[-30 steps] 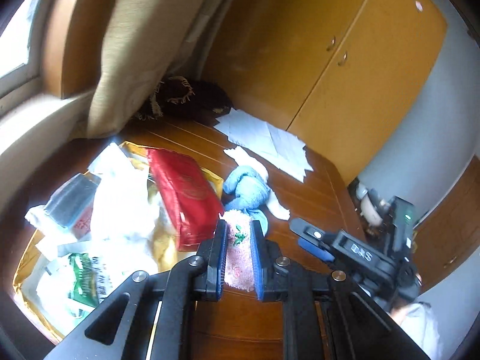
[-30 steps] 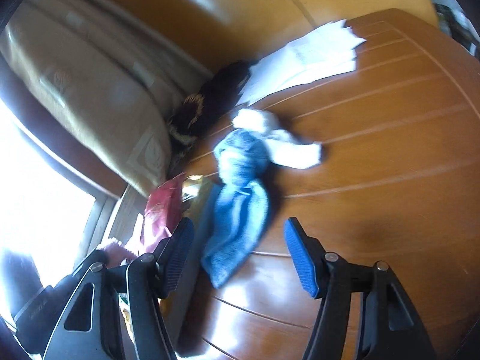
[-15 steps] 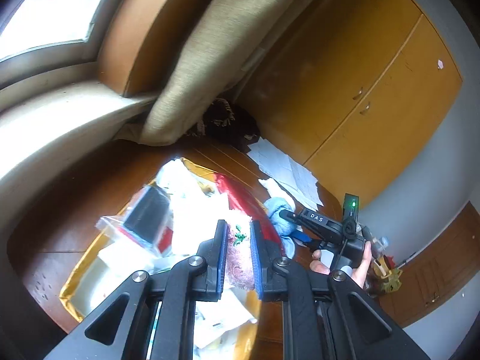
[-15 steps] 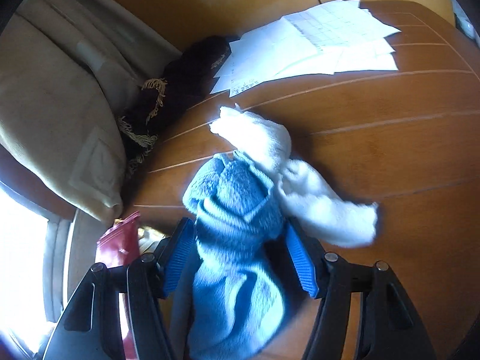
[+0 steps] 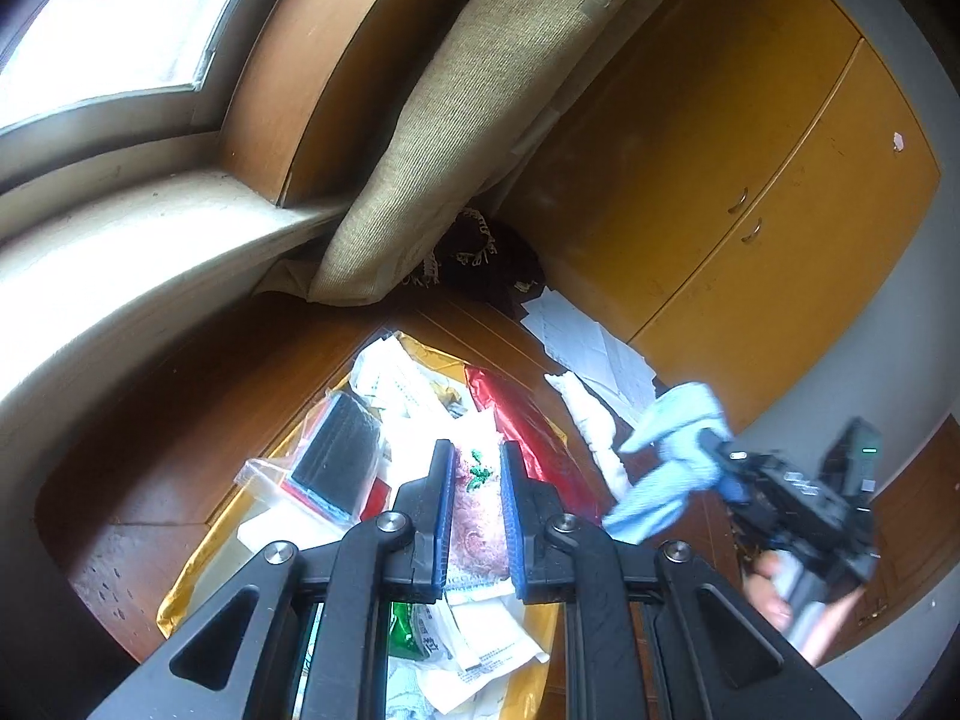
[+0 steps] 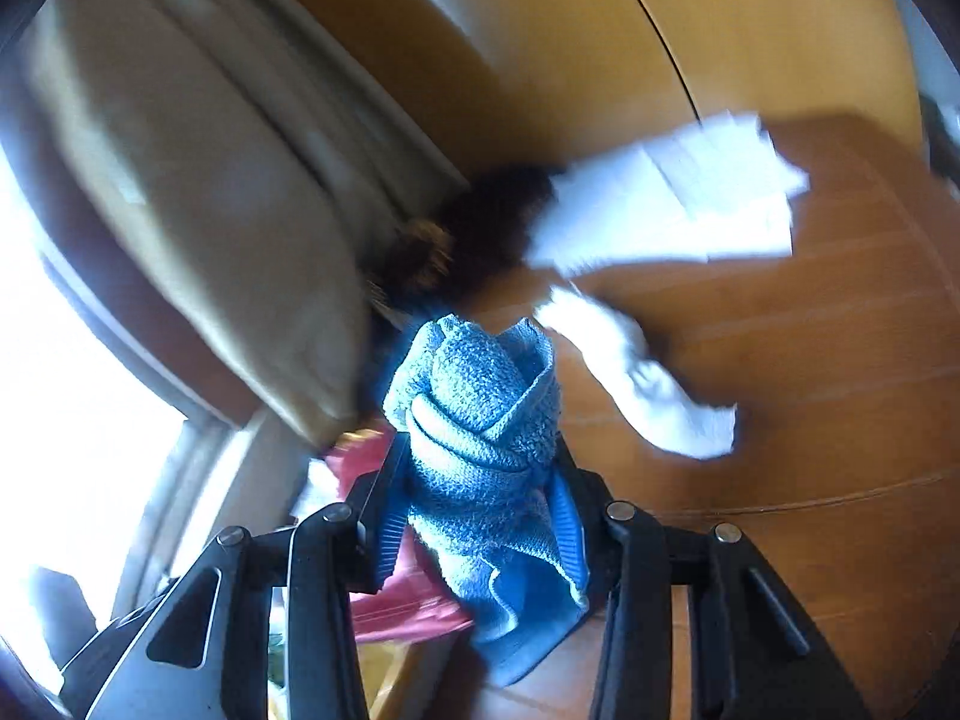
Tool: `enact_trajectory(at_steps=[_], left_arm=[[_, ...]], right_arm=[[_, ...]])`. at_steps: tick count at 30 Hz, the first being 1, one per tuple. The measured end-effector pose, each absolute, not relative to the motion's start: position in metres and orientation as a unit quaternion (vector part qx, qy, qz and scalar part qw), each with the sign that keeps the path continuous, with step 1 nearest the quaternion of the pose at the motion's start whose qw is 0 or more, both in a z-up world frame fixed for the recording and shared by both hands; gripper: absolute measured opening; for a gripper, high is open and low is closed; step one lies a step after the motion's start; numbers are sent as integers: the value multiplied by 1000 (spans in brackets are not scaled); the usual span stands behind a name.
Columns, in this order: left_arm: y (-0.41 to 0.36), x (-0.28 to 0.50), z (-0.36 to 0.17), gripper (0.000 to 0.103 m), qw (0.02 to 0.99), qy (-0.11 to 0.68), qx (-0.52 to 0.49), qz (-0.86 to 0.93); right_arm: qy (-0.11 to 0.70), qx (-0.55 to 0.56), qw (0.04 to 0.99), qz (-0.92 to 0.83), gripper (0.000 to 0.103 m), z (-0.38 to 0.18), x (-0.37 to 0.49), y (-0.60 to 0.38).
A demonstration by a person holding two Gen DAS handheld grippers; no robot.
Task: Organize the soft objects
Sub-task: 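Carry towel and puff over the tray and open both tools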
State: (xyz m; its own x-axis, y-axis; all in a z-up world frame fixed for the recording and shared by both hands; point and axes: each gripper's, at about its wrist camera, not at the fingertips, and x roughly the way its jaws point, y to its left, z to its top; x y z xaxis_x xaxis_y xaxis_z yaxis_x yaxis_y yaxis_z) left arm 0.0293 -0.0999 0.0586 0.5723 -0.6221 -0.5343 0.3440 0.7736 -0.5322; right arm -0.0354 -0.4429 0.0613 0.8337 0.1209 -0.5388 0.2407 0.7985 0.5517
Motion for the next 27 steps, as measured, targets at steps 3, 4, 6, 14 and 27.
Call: enact_trajectory(at_steps=[3, 4, 6, 14, 27], left_arm=[[-102, 32, 65, 14, 871, 370, -171, -274], [-102, 32, 68, 14, 874, 366, -165, -273], [-102, 33, 71, 14, 878, 361, -161, -270], [-106, 47, 66, 14, 882, 364, -145, -262], [-140, 102, 39, 14, 879, 400, -97, -241]], right_arm=[[259, 298, 919, 7, 41, 95, -53, -425], [253, 291, 922, 20, 42, 106, -57, -420], [236, 283, 929, 40, 42, 126, -65, -408], [243, 263, 926, 122, 43, 145, -39, -362], [342, 200, 913, 99, 46, 66, 63, -333]])
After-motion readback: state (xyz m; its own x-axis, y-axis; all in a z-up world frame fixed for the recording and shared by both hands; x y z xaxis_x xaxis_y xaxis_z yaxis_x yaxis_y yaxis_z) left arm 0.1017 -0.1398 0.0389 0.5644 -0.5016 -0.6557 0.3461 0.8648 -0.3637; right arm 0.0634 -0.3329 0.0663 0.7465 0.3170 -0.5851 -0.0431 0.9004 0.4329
